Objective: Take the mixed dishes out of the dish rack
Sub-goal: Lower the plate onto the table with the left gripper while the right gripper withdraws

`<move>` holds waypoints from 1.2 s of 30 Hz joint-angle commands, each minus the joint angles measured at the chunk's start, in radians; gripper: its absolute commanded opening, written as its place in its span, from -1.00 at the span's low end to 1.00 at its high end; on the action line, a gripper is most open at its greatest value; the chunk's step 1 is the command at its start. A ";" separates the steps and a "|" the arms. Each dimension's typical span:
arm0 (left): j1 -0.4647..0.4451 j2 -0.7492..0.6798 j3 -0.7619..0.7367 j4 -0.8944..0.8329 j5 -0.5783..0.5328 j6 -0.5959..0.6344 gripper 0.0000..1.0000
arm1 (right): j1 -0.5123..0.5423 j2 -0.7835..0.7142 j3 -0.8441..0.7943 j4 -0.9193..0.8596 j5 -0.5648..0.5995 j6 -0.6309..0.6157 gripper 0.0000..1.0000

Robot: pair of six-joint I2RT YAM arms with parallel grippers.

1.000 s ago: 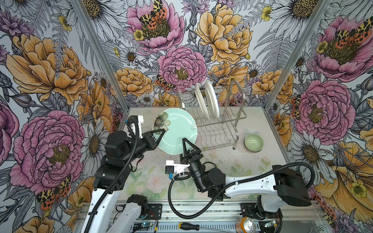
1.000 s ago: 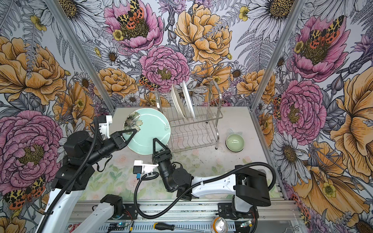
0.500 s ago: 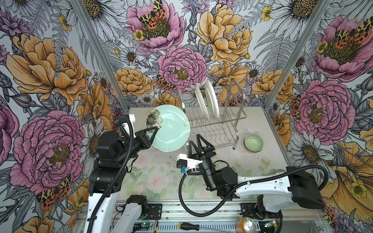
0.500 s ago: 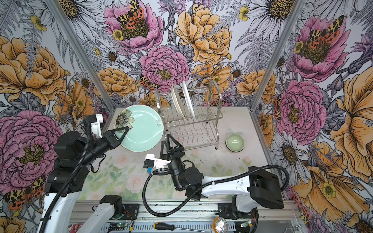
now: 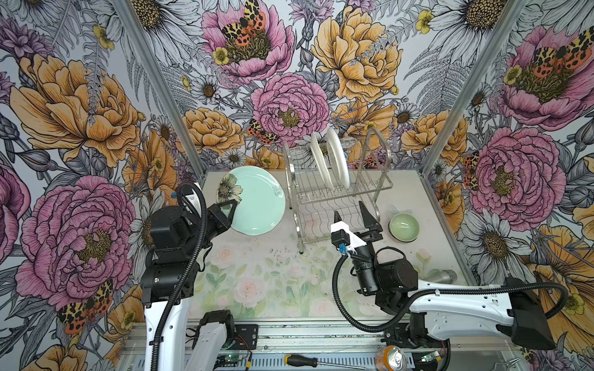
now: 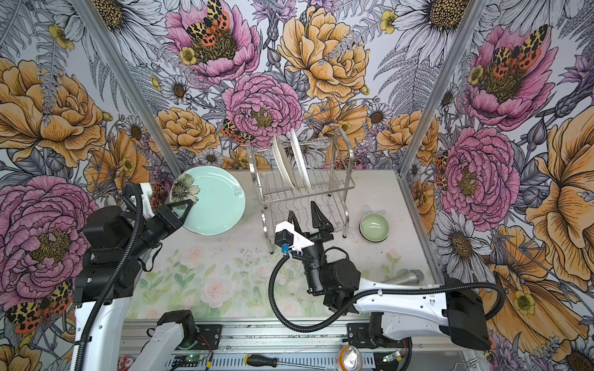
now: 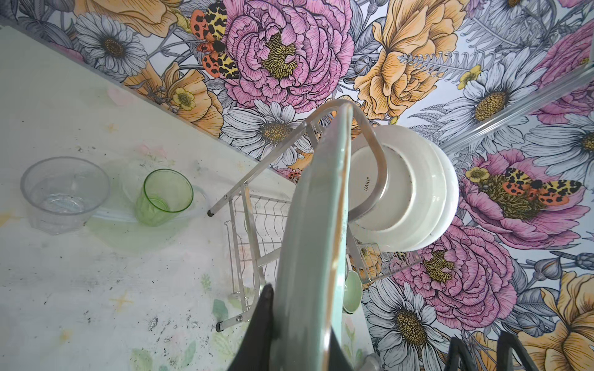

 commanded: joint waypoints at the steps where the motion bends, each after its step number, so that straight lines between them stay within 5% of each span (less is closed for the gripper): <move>1: 0.036 0.008 -0.010 0.083 0.001 -0.015 -1.00 | -0.035 -0.074 -0.034 -0.051 -0.005 0.154 0.50; 17: 0.103 0.052 -0.272 0.128 0.006 -0.028 -1.00 | -0.236 -0.352 -0.051 -0.549 -0.163 0.602 0.52; 36: 0.021 0.068 -0.489 0.156 -0.145 -0.067 -1.00 | -0.331 -0.333 -0.029 -0.624 -0.217 0.746 0.56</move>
